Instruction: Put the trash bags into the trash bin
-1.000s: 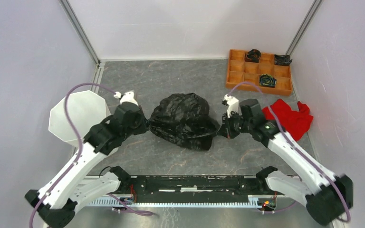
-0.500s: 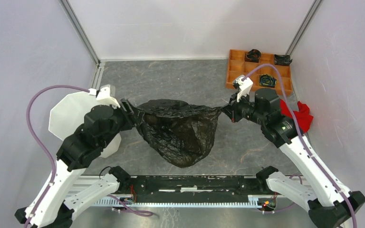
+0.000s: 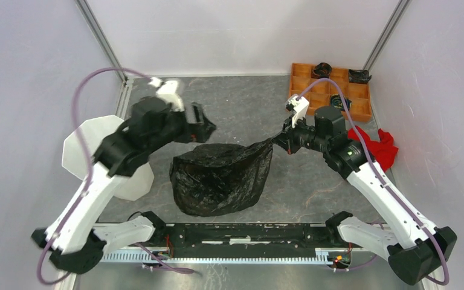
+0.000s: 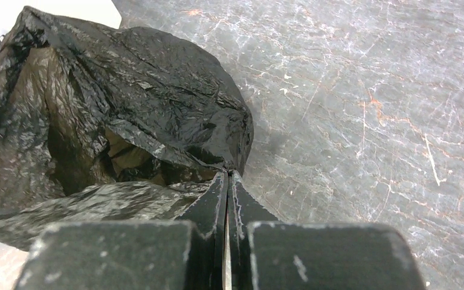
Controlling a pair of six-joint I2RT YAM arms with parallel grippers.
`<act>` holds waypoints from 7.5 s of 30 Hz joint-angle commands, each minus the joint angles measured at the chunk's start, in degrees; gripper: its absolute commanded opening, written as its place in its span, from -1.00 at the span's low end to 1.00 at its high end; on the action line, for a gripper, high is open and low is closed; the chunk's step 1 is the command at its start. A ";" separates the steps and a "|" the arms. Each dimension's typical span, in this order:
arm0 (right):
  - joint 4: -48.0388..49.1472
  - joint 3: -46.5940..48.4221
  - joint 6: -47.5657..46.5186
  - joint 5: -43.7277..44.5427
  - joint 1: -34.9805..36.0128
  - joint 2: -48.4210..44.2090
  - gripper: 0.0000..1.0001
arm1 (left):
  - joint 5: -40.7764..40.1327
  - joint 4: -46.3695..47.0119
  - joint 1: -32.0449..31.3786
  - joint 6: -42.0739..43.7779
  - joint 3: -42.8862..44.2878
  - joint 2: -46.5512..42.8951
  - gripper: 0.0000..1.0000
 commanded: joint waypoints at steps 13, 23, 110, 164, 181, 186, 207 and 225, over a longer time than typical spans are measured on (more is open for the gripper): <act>3.26 5.79 -4.30 -3.40 -0.05 3.16 -0.99 | 10.21 8.15 -12.70 12.16 -11.22 11.97 1.00; 4.84 6.31 -3.58 -4.28 -0.10 4.61 -0.99 | 3.88 8.90 -12.80 7.37 -15.63 12.43 0.52; 0.31 24.83 -3.29 33.38 11.65 2.96 -0.99 | 5.50 31.32 -6.56 3.78 8.51 3.81 -0.96; -3.50 13.44 6.70 12.22 10.99 -6.09 -1.00 | 9.46 19.40 -6.56 -18.97 -11.89 -2.48 -0.96; 2.41 1.19 5.13 17.79 7.96 -4.63 -1.00 | 3.11 14.94 -6.55 -24.54 -23.16 -11.41 -0.96; 0.23 5.23 2.64 20.75 7.92 -7.71 -1.00 | -0.03 13.63 -6.56 -22.81 -20.05 -12.32 -0.96; 1.07 0.94 -1.73 28.50 7.98 -14.08 -0.97 | -49.10 -33.38 -6.51 -17.88 5.66 -2.14 0.87; 0.69 -1.09 -1.25 26.95 7.99 -15.01 -0.97 | -34.56 -9.28 17.00 3.80 -9.69 1.57 0.82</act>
